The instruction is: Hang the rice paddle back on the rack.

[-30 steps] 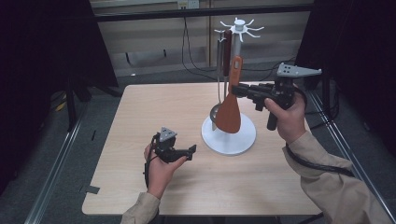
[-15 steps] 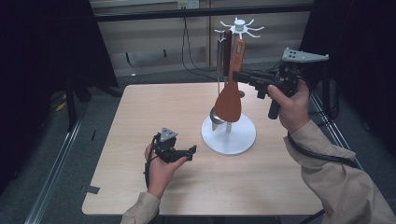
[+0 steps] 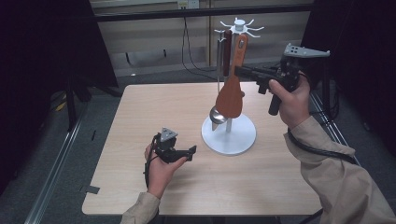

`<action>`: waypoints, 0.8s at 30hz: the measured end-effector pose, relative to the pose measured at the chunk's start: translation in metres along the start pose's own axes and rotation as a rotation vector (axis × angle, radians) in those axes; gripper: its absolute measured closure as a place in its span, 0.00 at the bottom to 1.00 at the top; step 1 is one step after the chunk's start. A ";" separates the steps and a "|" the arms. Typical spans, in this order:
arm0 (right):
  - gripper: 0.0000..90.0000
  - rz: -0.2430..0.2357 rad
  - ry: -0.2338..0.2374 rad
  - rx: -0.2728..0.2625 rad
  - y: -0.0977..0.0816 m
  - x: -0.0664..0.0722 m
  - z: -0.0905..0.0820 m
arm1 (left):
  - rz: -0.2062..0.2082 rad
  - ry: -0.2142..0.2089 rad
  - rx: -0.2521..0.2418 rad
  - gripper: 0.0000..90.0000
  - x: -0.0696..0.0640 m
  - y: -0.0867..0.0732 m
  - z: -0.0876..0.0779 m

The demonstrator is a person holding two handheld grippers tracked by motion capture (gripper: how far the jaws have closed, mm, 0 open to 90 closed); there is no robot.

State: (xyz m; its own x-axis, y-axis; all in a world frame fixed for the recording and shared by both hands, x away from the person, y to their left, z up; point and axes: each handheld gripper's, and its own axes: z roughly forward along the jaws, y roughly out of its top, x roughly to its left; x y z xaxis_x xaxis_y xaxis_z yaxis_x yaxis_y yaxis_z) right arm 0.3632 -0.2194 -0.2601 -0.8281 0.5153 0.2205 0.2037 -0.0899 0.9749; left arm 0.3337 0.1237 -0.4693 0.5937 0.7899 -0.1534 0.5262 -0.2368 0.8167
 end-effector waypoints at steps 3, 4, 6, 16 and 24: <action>0.93 0.008 -0.013 -0.018 -0.002 -0.002 0.000 | 0.001 -0.002 0.000 0.06 0.000 0.000 0.000; 0.93 0.008 -0.017 -0.021 -0.003 -0.003 0.000 | 0.000 -0.001 -0.002 0.06 0.000 0.000 0.000; 0.92 0.006 -0.031 -0.026 -0.003 -0.002 0.000 | -0.003 0.000 -0.003 0.06 0.000 0.000 0.000; 0.85 -0.005 -0.077 -0.038 -0.006 -0.006 -0.001 | 0.000 0.007 -0.001 0.06 0.001 0.000 -0.001; 0.69 -0.015 -0.122 -0.041 -0.009 -0.005 -0.002 | 0.009 0.002 0.008 0.06 0.000 -0.001 0.000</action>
State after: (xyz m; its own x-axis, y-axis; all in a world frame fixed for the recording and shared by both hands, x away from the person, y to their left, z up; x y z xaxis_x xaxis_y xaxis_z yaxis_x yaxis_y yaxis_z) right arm 0.3650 -0.2228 -0.2700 -0.7610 0.6161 0.2033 0.1684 -0.1151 0.9790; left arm 0.3334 0.1243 -0.4698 0.5970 0.7890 -0.1452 0.5260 -0.2483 0.8134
